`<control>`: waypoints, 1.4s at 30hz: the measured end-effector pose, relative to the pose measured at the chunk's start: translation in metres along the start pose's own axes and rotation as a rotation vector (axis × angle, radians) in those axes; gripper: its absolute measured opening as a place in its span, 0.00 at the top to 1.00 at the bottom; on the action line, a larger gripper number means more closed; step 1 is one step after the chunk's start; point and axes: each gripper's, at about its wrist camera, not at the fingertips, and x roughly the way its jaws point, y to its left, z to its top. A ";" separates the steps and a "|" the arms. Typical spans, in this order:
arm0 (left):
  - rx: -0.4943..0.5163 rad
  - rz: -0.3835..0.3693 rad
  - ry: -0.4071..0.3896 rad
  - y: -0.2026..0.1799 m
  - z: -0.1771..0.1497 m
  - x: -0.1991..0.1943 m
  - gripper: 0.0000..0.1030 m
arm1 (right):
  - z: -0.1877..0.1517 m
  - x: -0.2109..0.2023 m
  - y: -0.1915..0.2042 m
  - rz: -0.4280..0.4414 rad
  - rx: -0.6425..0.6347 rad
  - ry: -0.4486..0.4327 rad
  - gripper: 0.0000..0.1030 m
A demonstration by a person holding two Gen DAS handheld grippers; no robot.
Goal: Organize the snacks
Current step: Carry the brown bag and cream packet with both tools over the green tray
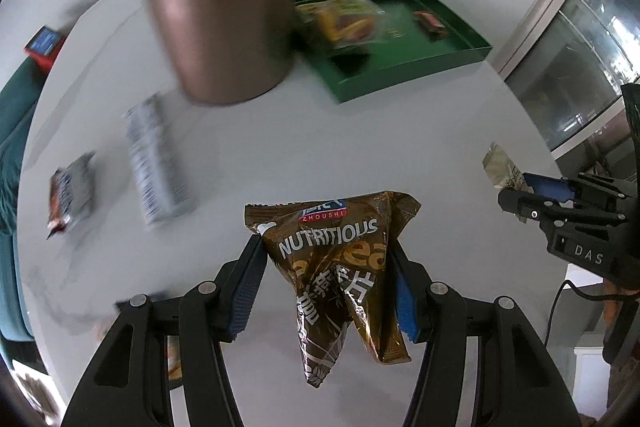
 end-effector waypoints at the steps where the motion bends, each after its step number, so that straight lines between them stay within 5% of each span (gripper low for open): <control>1: 0.001 -0.003 -0.005 -0.010 0.008 0.003 0.49 | 0.002 0.000 -0.006 0.000 0.001 -0.002 0.52; 15: -0.004 -0.019 -0.039 -0.086 0.099 0.037 0.49 | 0.070 -0.001 -0.084 0.010 -0.037 -0.047 0.52; 30: -0.099 0.029 -0.110 -0.082 0.201 0.068 0.49 | 0.188 0.019 -0.112 0.012 -0.121 -0.088 0.52; 42: -0.141 0.076 -0.081 -0.073 0.236 0.109 0.49 | 0.241 0.072 -0.117 0.036 -0.115 -0.019 0.52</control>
